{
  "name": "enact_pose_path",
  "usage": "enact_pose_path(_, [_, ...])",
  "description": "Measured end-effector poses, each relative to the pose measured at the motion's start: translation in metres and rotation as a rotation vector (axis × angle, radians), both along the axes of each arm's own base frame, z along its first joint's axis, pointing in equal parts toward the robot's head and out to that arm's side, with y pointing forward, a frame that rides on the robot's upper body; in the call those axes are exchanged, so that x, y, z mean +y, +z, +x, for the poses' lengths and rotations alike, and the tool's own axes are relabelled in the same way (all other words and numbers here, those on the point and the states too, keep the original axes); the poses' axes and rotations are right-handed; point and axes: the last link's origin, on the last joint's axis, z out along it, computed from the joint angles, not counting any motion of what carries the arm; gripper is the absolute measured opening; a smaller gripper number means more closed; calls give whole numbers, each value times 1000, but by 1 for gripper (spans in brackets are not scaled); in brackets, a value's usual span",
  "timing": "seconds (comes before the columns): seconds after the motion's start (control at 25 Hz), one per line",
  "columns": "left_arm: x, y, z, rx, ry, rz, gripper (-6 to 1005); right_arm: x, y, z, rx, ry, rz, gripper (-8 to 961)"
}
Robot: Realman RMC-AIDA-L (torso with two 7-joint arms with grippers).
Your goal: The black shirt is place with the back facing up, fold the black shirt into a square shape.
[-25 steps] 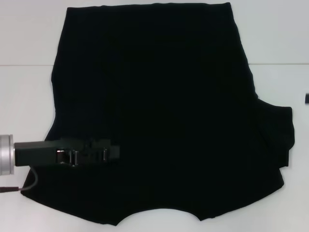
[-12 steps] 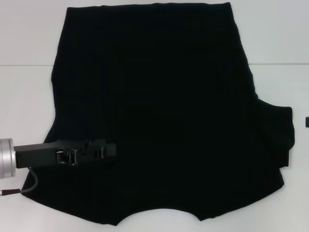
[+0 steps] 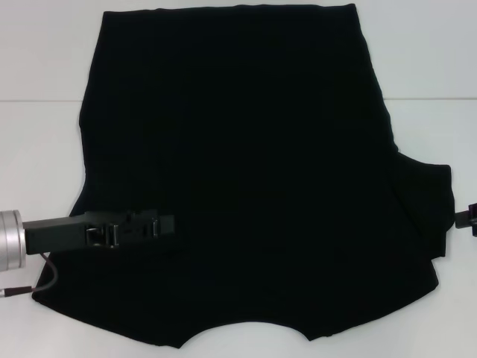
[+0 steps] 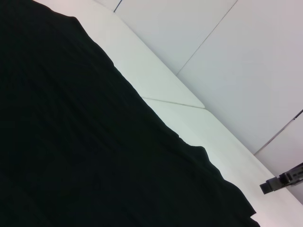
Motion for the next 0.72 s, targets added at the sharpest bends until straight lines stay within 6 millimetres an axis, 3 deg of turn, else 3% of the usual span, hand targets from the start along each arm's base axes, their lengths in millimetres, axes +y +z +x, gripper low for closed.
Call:
enact_pose_path(0.2, [2,-1,1,2,1,5,575,3,-9,1,-24,-25,-2,456])
enact_pose_path(0.72, [2,-2,-1,8,8,16,573,13,-32,1,-56,-43,-1,462])
